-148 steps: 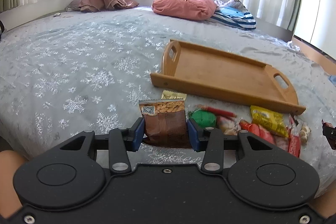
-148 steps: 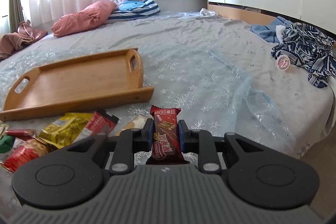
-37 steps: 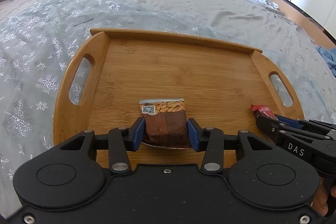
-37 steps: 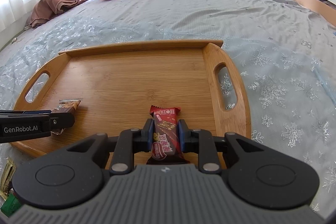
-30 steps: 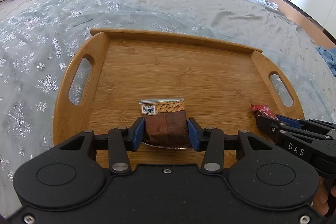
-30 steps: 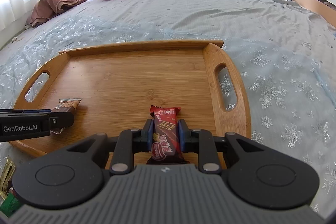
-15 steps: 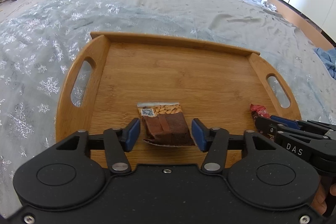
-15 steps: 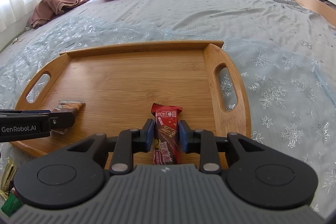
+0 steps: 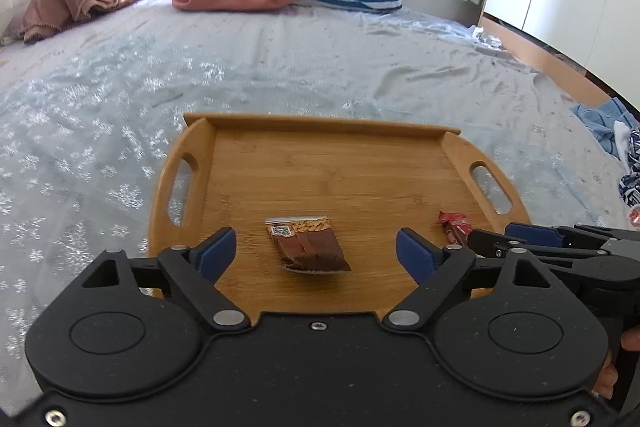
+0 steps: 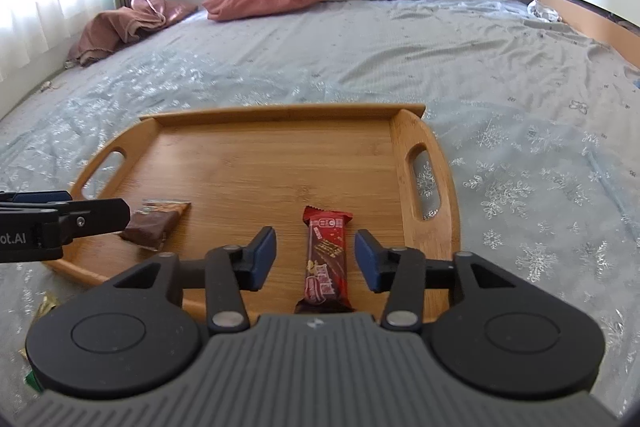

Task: Organize snacks
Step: 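Open both grippers to release the snacks on the tray, then grasp the red chip bag with the left gripper while the right gripper grasps the long red wafer stick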

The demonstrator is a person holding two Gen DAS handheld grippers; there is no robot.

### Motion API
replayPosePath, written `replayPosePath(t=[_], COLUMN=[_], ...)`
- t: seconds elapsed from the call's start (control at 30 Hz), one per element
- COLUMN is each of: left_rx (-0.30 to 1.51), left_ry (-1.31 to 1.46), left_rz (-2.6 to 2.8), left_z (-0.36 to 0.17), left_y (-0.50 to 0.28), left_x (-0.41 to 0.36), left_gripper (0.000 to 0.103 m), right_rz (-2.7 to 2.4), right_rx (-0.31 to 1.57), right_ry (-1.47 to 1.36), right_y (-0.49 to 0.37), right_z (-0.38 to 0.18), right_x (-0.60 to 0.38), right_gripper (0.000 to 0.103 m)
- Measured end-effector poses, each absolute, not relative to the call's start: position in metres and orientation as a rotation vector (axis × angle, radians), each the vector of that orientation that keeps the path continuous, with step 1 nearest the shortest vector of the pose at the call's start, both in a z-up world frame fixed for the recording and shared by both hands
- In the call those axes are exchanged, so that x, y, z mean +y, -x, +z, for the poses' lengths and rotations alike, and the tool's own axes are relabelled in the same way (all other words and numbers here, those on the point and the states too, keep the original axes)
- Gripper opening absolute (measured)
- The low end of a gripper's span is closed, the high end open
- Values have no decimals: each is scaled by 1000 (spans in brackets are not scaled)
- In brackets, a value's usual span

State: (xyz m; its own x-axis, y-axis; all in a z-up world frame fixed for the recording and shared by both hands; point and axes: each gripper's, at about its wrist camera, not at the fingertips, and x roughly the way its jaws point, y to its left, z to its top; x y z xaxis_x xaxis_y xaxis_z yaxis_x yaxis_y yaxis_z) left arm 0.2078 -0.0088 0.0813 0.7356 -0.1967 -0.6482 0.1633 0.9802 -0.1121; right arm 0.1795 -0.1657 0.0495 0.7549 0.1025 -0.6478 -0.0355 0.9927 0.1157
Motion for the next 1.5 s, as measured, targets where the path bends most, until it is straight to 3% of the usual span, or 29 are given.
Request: replayPosePath(t=[0.6,1.5], left_rx=[676,742], left_ry=[81,32], left_rz=[-196,-170], left_z=[71,38], left_y=[-113,-100], left_x=[10,34], left_gripper=[94,97], right_rz=[125,184], right_rx=[631,635], right_ry=[-85,3], right_y=[-100,-42], right_z=[59,26], right_x=[-156,-124], right_gripper=[86,93])
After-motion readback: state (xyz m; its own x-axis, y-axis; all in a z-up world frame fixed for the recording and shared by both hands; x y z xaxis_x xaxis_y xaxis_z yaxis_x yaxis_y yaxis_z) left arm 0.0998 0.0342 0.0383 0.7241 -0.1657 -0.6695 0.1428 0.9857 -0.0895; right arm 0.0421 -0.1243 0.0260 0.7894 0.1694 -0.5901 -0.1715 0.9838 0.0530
